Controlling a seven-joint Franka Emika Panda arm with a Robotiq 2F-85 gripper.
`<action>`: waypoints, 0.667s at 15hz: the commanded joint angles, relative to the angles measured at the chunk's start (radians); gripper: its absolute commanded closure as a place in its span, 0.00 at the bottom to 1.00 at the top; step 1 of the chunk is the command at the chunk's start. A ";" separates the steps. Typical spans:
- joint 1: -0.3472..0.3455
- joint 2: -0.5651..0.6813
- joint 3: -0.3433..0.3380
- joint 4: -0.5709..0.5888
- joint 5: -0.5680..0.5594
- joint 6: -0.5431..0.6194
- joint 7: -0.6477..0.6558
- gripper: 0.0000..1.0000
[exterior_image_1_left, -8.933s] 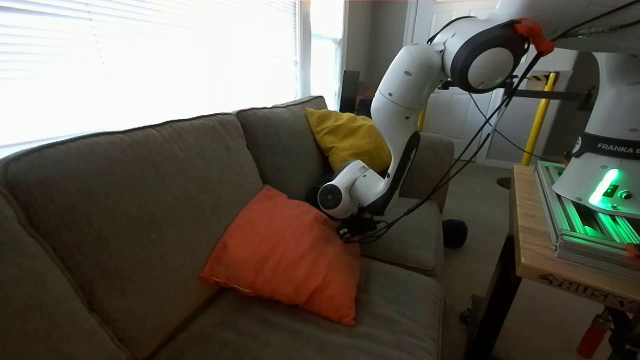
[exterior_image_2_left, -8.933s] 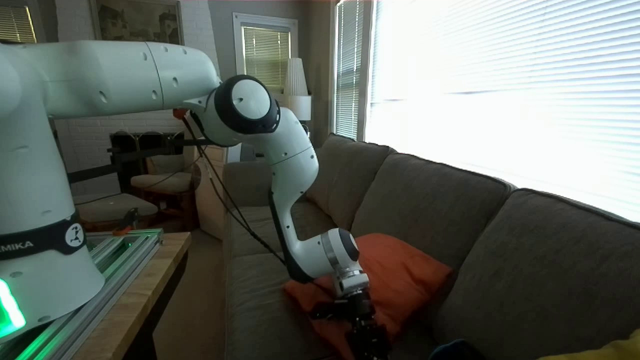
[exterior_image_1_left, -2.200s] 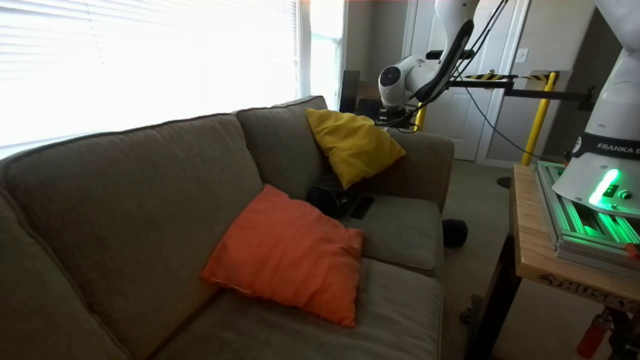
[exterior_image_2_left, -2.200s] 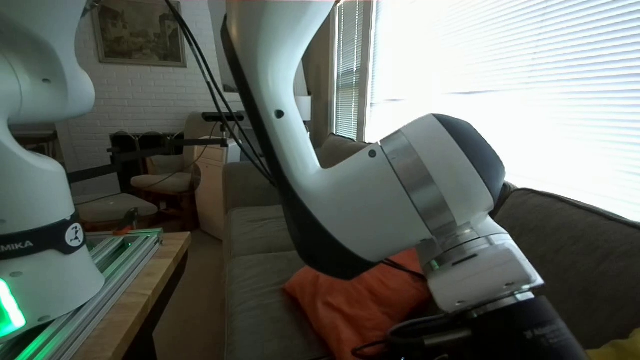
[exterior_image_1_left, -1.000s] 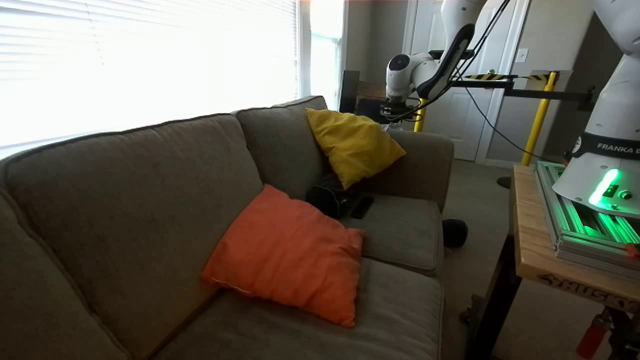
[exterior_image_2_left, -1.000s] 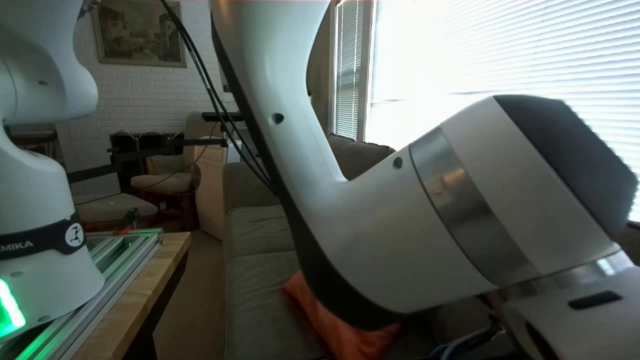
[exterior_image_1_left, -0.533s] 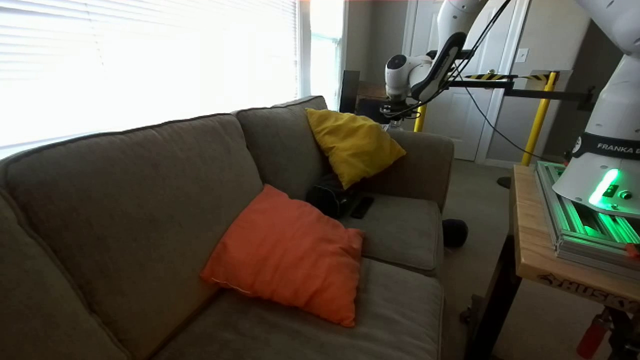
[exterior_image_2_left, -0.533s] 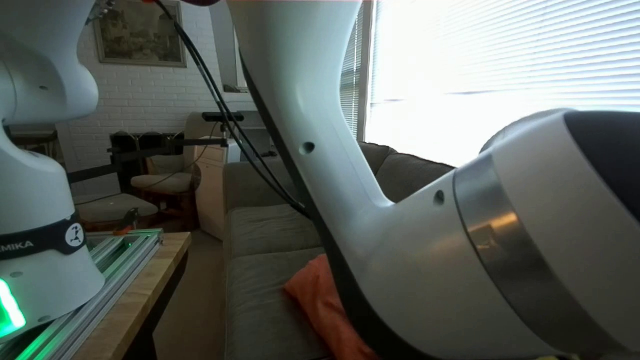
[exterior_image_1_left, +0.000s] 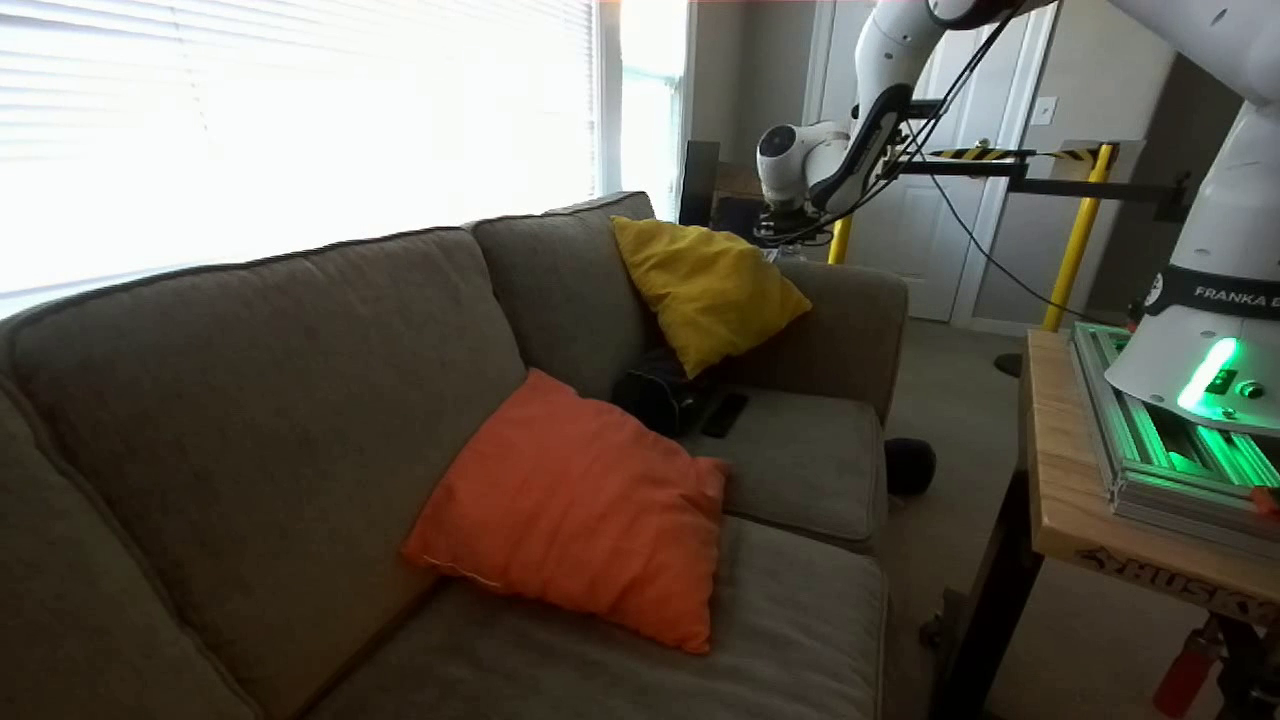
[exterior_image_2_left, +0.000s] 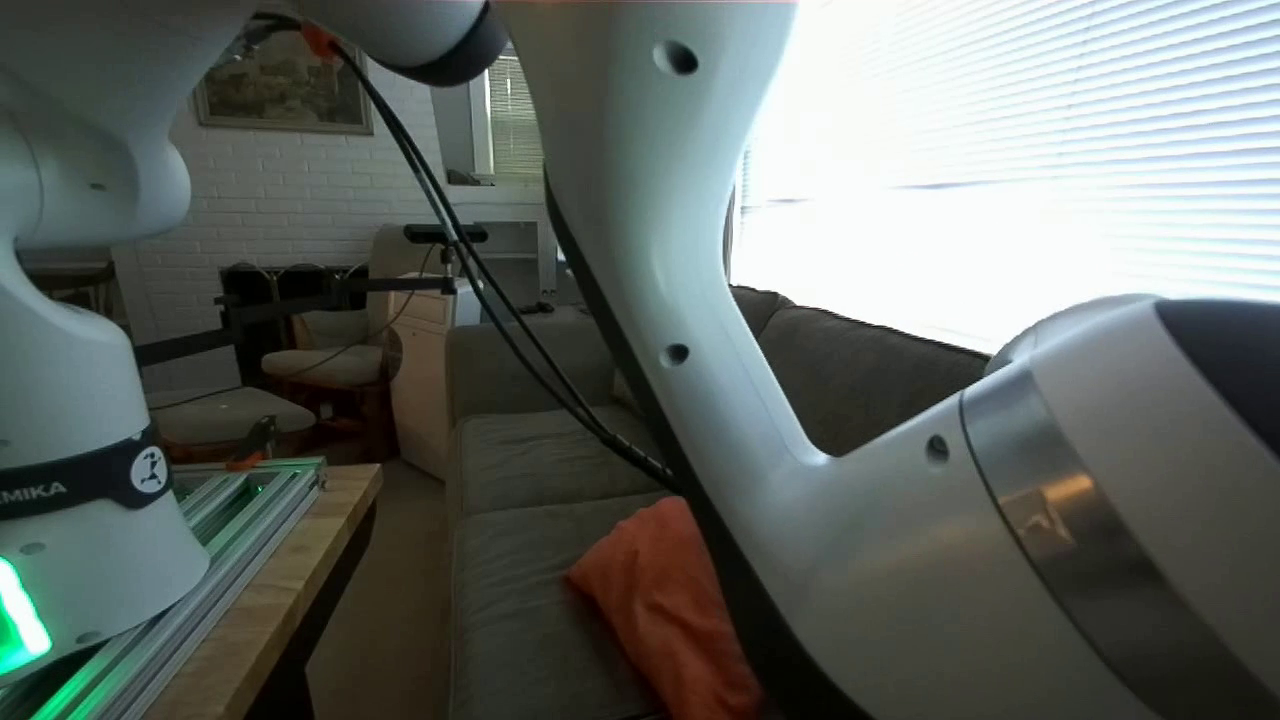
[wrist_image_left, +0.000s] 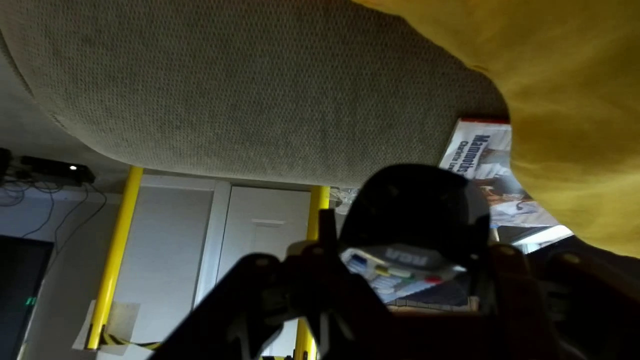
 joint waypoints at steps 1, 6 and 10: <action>0.047 0.077 -0.063 0.088 -0.013 -0.025 0.064 0.73; 0.038 0.131 -0.075 0.142 0.009 -0.018 0.081 0.73; 0.017 0.153 -0.076 0.165 0.004 -0.009 0.090 0.73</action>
